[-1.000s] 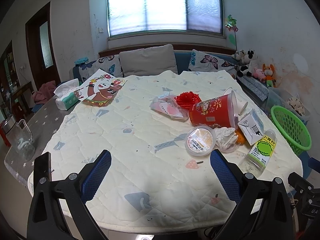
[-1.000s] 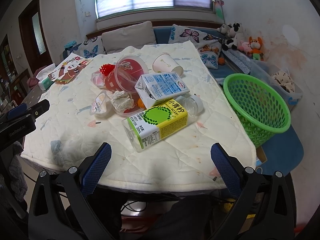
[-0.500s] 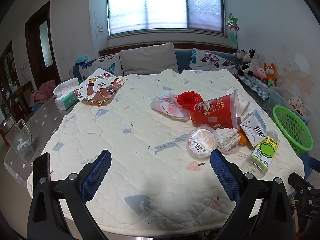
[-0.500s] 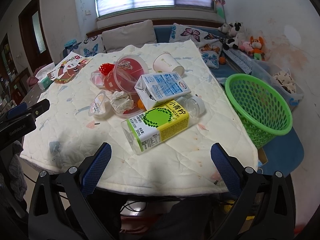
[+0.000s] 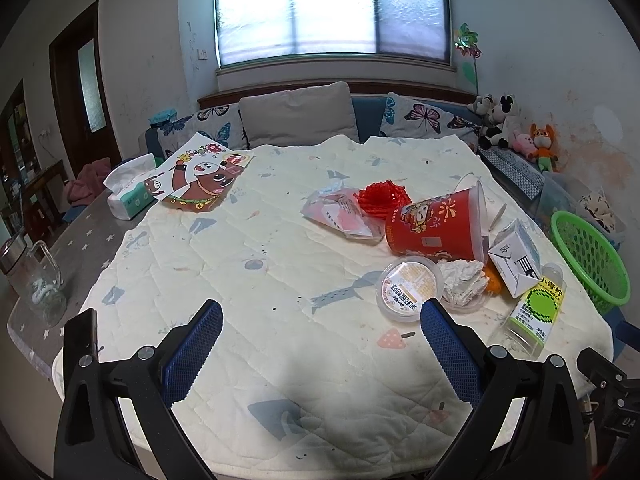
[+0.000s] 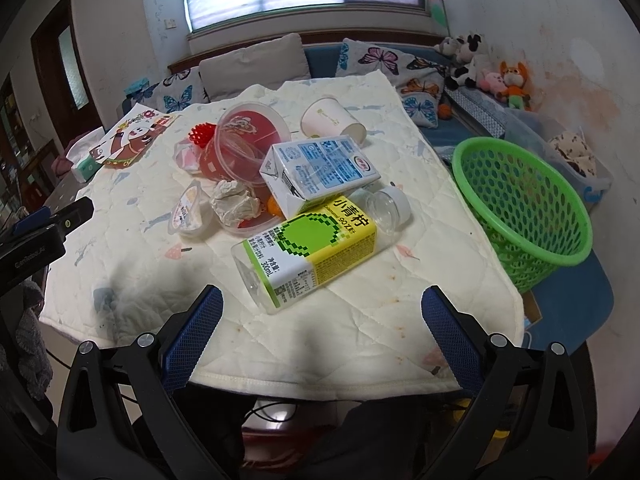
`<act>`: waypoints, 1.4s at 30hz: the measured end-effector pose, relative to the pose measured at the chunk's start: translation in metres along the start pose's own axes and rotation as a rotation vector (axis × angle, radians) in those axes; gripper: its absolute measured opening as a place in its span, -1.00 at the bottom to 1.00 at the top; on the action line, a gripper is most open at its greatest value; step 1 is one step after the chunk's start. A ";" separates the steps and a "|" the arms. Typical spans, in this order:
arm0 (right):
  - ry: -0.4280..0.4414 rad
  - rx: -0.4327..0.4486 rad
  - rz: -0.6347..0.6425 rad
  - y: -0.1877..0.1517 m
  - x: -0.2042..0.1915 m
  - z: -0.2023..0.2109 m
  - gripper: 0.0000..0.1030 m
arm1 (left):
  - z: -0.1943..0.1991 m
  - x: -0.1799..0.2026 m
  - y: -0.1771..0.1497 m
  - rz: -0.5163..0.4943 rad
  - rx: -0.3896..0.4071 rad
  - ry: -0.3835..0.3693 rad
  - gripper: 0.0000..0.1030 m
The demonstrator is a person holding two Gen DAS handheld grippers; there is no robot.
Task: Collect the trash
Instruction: 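Grasp the yellow-green juice bottle with the right tool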
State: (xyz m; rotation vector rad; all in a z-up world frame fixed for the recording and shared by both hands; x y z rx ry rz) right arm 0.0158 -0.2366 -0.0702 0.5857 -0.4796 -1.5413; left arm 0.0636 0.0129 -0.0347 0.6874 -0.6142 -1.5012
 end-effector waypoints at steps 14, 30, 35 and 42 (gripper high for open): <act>0.070 -0.103 -0.119 0.014 0.007 -0.032 0.90 | -0.017 -0.003 0.007 0.004 -0.022 -0.034 0.87; 0.079 -0.289 -0.338 0.052 0.020 -0.090 0.83 | -0.040 -0.021 0.015 0.015 -0.030 -0.082 0.87; 0.057 -0.347 -0.350 0.057 0.024 -0.104 0.77 | -0.048 -0.025 0.015 0.023 -0.041 -0.101 0.87; 0.026 -0.379 -0.301 0.052 0.028 -0.102 0.71 | -0.058 -0.030 0.013 0.035 -0.053 -0.115 0.87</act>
Point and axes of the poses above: each gripper's, at about its wrist camera, not at the fingertips, and z roughly against the way its jaws point, x to its right, y to its top, the point moved 4 cm from there along -z, roughly the way its jaws point, and after that the axes turned 5 degrees about -x, right-handed, at the moved point
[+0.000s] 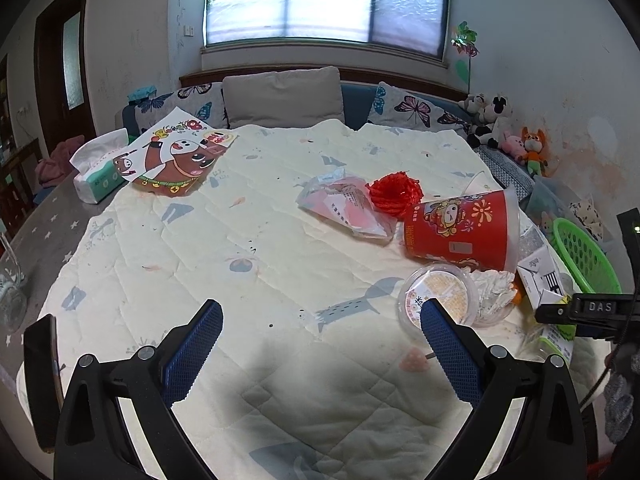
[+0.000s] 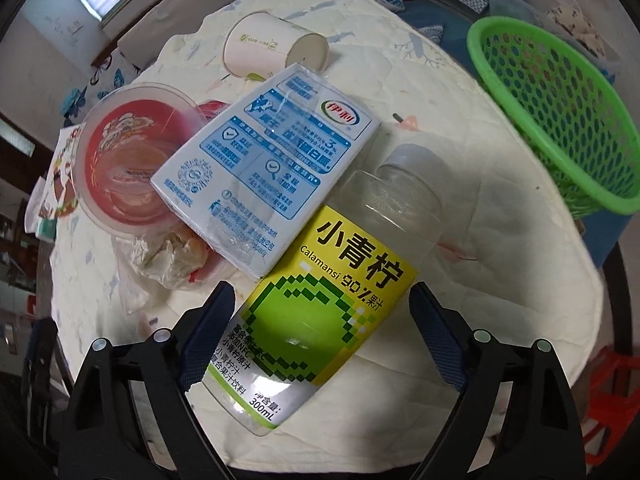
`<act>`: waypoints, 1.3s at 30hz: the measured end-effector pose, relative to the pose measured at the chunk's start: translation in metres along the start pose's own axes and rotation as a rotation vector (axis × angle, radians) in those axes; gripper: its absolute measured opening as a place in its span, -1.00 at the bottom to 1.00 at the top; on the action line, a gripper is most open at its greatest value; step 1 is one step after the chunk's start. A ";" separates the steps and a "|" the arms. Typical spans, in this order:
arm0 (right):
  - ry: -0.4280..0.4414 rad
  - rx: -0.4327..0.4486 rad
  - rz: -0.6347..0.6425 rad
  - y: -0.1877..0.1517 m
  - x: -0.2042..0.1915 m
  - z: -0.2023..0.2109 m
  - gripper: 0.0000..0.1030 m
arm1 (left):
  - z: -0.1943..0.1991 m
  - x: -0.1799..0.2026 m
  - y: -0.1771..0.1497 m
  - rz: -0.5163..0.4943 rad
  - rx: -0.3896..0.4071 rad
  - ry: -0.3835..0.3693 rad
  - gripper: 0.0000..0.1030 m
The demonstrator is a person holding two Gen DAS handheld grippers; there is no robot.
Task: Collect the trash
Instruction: 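Grasp the yellow-green juice bottle with the right tool, then carry the juice bottle to the green basket with the right tool while the left tool grasps the milk carton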
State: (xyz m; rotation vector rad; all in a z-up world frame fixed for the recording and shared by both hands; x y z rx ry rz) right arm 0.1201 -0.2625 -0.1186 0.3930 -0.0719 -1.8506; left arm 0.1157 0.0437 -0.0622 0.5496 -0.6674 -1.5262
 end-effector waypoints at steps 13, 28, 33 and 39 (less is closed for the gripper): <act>-0.025 -0.024 0.005 -0.006 0.029 0.008 0.51 | -0.004 0.009 0.006 -0.013 -0.001 -0.020 0.87; -0.061 0.013 0.094 -0.010 0.043 0.017 0.23 | 0.013 0.061 0.027 -0.137 0.032 -0.124 0.67; -0.027 0.054 0.109 -0.014 0.056 0.030 0.20 | 0.011 0.101 0.034 -0.207 -0.006 -0.214 0.42; 0.035 0.068 0.083 -0.013 0.073 0.032 0.20 | 0.011 0.164 0.044 -0.336 -0.026 -0.341 0.40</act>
Point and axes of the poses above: each gripper's, at about its wrist camera, not at the fingertips, and z roughly against the way its jaws point, x to its right, y to its top, the point moved 4 cm from there along -z, roughly the way its jaws point, and after that the axes turned 5 degrees about -x, right-handed, at the moved point
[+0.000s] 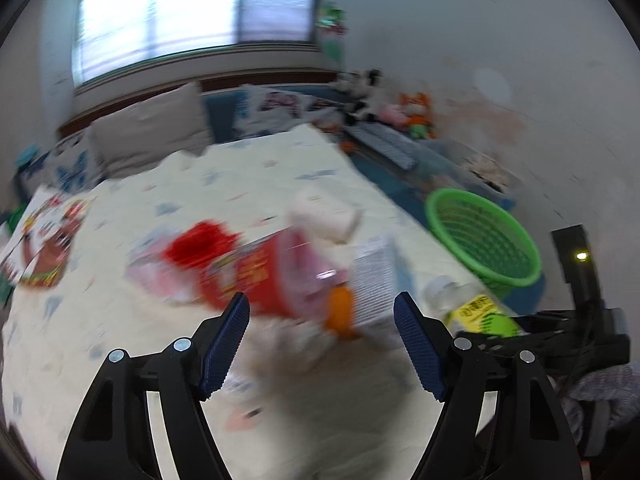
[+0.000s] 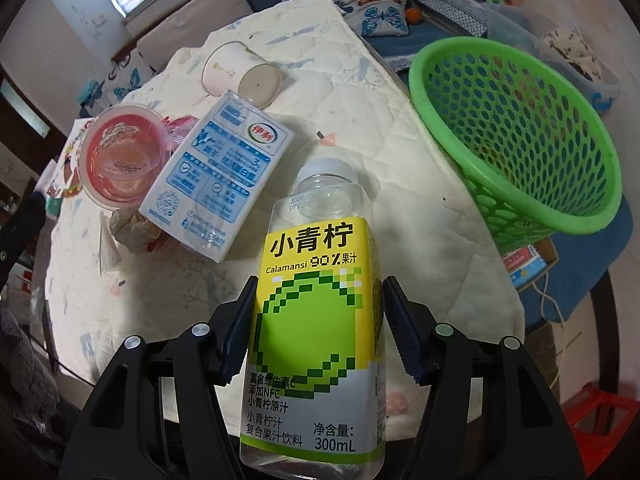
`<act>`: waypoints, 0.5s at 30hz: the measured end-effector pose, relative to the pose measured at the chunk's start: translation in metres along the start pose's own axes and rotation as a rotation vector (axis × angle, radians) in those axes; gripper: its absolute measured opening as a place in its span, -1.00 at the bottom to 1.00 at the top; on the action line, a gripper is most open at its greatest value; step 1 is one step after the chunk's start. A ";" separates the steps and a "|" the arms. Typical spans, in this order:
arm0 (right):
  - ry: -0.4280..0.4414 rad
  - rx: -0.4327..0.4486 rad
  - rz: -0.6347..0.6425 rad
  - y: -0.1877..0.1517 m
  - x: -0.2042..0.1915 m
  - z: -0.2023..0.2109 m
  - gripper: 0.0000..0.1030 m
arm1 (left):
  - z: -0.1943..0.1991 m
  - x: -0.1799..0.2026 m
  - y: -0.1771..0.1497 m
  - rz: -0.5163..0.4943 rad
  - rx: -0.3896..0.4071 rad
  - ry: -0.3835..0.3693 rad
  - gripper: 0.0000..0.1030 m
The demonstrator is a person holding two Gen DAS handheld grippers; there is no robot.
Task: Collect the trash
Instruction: 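Carry the juice bottle to the green basket with the right tool while the left tool grasps the milk carton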
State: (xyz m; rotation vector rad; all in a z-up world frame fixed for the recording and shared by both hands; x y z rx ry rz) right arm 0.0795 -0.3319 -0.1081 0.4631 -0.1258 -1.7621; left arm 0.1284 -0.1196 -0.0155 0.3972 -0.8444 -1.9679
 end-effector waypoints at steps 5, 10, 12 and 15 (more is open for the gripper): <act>0.030 -0.001 0.008 -0.006 0.004 -0.005 0.19 | -0.031 0.030 0.016 -0.061 -0.058 -0.064 0.30; 0.038 0.004 0.020 -0.007 0.010 -0.005 0.19 | -0.060 0.040 0.025 -0.084 -0.119 -0.070 0.29; 0.052 0.004 0.022 -0.009 0.013 -0.005 0.20 | -0.068 0.044 0.026 -0.107 -0.134 -0.052 0.29; 0.048 0.011 0.032 -0.006 0.015 -0.008 0.23 | -0.078 0.052 0.024 -0.144 -0.154 -0.033 0.30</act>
Point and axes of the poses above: each gripper's, at about its wrist camera, not at the fingertips, and z roughly against the way its jaws point, x to its right, y to its top, the point moved 4 cm from there along -z, roughly the way its jaws point, and after that the axes turned 5 degrees about -x, right-handed, at the moved point
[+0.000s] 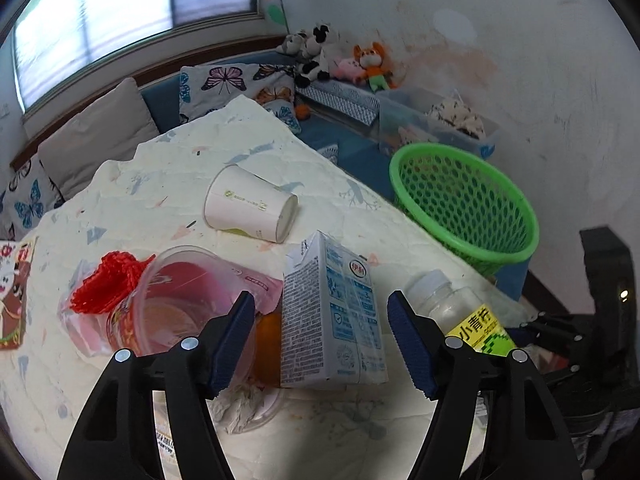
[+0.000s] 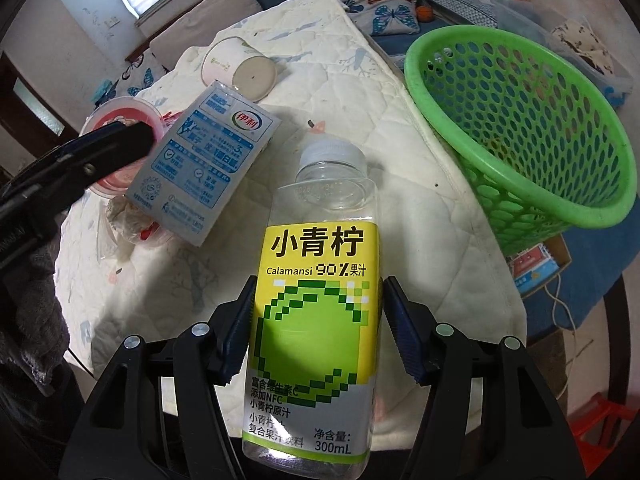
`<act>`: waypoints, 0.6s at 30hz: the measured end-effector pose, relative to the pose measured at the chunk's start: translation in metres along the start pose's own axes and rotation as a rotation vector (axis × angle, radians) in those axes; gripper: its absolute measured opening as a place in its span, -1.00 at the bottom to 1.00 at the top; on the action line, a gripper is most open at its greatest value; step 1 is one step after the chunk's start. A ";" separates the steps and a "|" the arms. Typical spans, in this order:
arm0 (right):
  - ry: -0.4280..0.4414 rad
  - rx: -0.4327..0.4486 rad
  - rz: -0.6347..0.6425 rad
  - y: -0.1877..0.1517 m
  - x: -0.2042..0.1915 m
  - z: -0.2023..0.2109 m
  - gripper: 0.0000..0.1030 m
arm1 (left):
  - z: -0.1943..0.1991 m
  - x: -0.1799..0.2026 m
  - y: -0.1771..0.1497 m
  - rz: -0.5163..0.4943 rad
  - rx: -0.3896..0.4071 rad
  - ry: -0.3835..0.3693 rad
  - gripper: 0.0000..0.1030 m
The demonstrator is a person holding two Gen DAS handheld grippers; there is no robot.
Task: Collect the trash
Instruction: 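Carry the juice bottle to the green basket with the right tool while the left tool grasps the milk carton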
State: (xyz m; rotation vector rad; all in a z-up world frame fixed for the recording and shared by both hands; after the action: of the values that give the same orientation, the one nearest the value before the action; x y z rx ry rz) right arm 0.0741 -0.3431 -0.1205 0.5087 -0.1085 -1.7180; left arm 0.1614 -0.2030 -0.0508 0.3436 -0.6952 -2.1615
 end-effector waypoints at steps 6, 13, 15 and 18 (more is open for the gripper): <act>-0.051 0.035 0.030 0.014 0.000 -0.002 0.35 | -0.006 0.002 -0.002 -0.004 -0.024 0.019 0.31; -0.023 0.012 0.061 0.027 0.001 -0.004 0.18 | -0.008 0.001 -0.001 -0.009 -0.037 0.034 0.31; -0.028 0.021 0.064 0.028 0.002 0.001 0.18 | -0.009 0.002 -0.002 -0.016 -0.042 0.038 0.32; -0.020 0.050 0.061 0.029 0.007 0.015 0.17 | -0.012 0.006 -0.003 -0.031 -0.047 0.050 0.44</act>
State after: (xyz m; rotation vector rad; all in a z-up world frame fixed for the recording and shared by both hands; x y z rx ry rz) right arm 0.0941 -0.3594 -0.0988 0.5204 -0.1803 -1.6648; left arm 0.1612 -0.2099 -0.0622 0.3844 -0.6144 -2.1871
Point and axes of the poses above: each gripper's, at about its wrist camera, not at the fingertips, and z roughly against the way its jaws point, x to its right, y to its top, the point moved 4 cm from there along -z, roughly the way its jaws point, and after that the axes turned 5 degrees about -x, right-handed, at the moved point
